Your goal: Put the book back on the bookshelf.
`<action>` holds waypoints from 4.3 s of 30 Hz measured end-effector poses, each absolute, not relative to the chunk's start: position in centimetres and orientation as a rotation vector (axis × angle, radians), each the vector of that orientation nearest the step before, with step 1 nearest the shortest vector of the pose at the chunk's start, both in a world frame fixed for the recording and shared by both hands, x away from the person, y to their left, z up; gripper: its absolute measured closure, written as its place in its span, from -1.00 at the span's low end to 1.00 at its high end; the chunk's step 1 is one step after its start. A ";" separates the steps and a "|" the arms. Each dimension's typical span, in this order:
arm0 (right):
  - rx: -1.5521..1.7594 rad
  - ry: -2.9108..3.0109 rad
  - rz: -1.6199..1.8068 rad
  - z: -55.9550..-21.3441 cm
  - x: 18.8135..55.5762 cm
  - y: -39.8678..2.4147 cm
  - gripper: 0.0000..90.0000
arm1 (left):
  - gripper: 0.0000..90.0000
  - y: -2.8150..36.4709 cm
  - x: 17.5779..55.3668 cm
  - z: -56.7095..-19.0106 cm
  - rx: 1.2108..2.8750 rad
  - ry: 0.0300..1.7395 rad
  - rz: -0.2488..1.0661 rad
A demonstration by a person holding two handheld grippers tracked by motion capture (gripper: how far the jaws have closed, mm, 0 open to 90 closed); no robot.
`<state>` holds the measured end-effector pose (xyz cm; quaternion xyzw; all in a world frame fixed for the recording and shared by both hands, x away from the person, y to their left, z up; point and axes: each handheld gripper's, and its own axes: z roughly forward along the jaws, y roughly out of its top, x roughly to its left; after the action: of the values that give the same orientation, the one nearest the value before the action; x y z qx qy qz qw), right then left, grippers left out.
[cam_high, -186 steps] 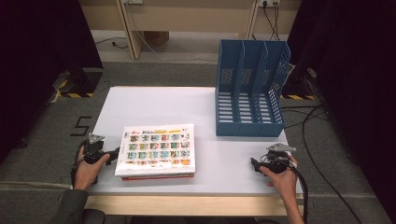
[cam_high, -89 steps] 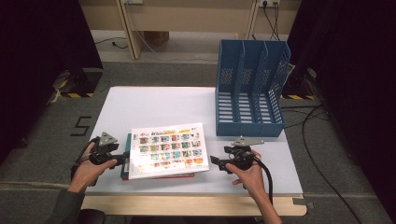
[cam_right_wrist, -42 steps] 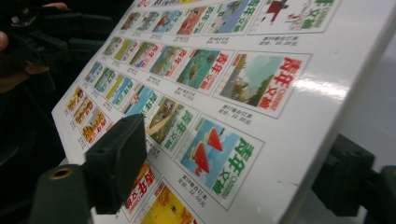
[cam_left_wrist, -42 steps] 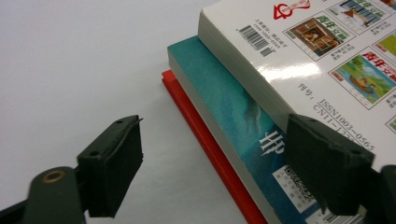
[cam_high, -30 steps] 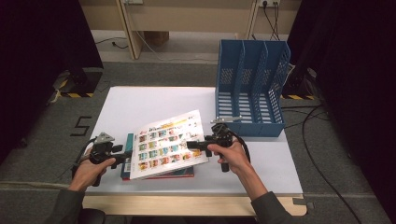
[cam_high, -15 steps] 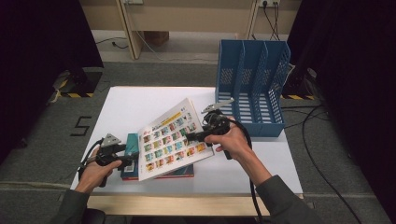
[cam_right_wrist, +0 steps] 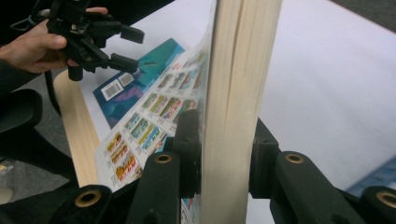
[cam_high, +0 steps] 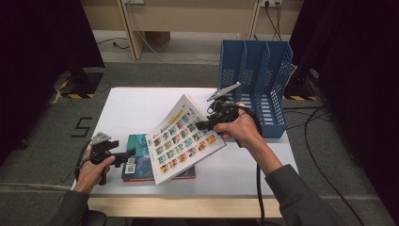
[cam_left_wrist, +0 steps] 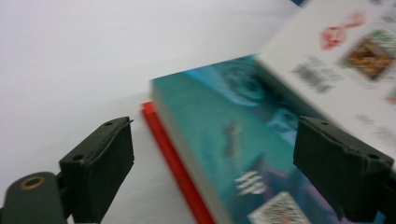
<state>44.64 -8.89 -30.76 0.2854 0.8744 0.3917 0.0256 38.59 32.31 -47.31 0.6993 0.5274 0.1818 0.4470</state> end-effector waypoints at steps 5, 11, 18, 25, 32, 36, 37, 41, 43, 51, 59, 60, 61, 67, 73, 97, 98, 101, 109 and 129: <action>0.899 2.679 1.155 -28.8 44.2 -10.2 0.62 | -0.67 33.4 39.0 -48.1 1.679 1.368 0.455; 0.882 2.650 1.073 -26.3 43.4 -11.4 0.63 | -0.69 34.8 39.4 -48.6 1.690 1.487 0.574; 0.884 2.621 0.994 -24.3 42.8 -12.6 0.63 | -0.71 34.2 39.7 -50.4 1.882 1.503 0.670; 0.896 2.588 0.921 -23.4 41.9 -13.9 0.63 | -0.71 34.4 39.8 -50.4 1.875 1.495 0.650; 0.931 2.581 0.778 -24.0 41.6 -15.5 0.63 | -0.74 34.4 39.9 -50.5 1.875 1.489 0.649; 0.974 2.601 0.799 -24.5 41.4 -16.7 0.63 | -0.78 34.3 40.0 -50.5 1.882 1.488 0.647; 0.974 2.601 0.799 -24.5 41.4 -16.7 0.63 | -0.79 34.3 40.0 -50.5 1.882 1.488 0.647; 0.998 2.620 0.829 -25.3 41.4 -16.9 0.62 | -0.80 34.3 40.0 -50.5 1.881 1.488 0.647; 1.025 2.616 0.842 -25.4 41.2 -17.2 0.61 | -0.81 34.3 40.0 -50.5 1.882 1.487 0.647; 1.117 2.591 0.933 -25.9 40.9 -17.7 0.56 | -0.82 34.3 40.1 -50.5 1.882 1.485 0.646; 1.168 2.605 0.915 -26.6 41.4 -17.6 0.52 | -0.83 34.2 40.1 -50.6 1.883 1.484 0.642; 1.178 2.616 0.909 -26.7 41.5 -17.5 0.51 | -0.84 34.2 40.1 -50.6 1.882 1.484 0.641; 1.178 2.616 0.909 -26.7 41.5 -17.5 0.51 | -0.84 34.2 40.1 -50.6 1.883 1.484 0.641; 1.187 2.630 0.888 -26.9 41.6 -17.3 0.50 | -0.84 34.2 40.1 -50.6 1.883 1.484 0.641; 1.213 2.643 0.888 -26.8 41.6 -17.2 0.49 | -0.84 34.2 40.1 -50.6 1.883 1.483 0.641; 1.152 2.709 0.659 -27.0 41.9 -16.8 0.62 | -0.84 34.2 40.1 -50.6 1.884 1.483 0.641; 1.142 2.709 0.662 -27.0 41.9 -16.9 0.62 | -0.84 34.2 40.1 -50.6 1.884 1.483 0.641; 1.155 2.692 0.696 -27.0 42.0 -17.4 0.63 | -0.84 34.2 40.1 -50.6 1.887 1.484 0.640; 1.121 2.677 0.686 -26.1 41.2 -17.6 0.63 | -0.85 34.2 40.1 -50.6 1.888 1.484 0.638; 1.106 2.499 0.771 -17.5 40.8 -18.6 0.63 | -0.87 34.2 40.2 -50.6 1.891 1.483 0.634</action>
<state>40.76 -18.64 -17.53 0.3850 0.8701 0.2685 0.1502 40.19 34.20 -50.56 0.7203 0.5647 0.2415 0.3223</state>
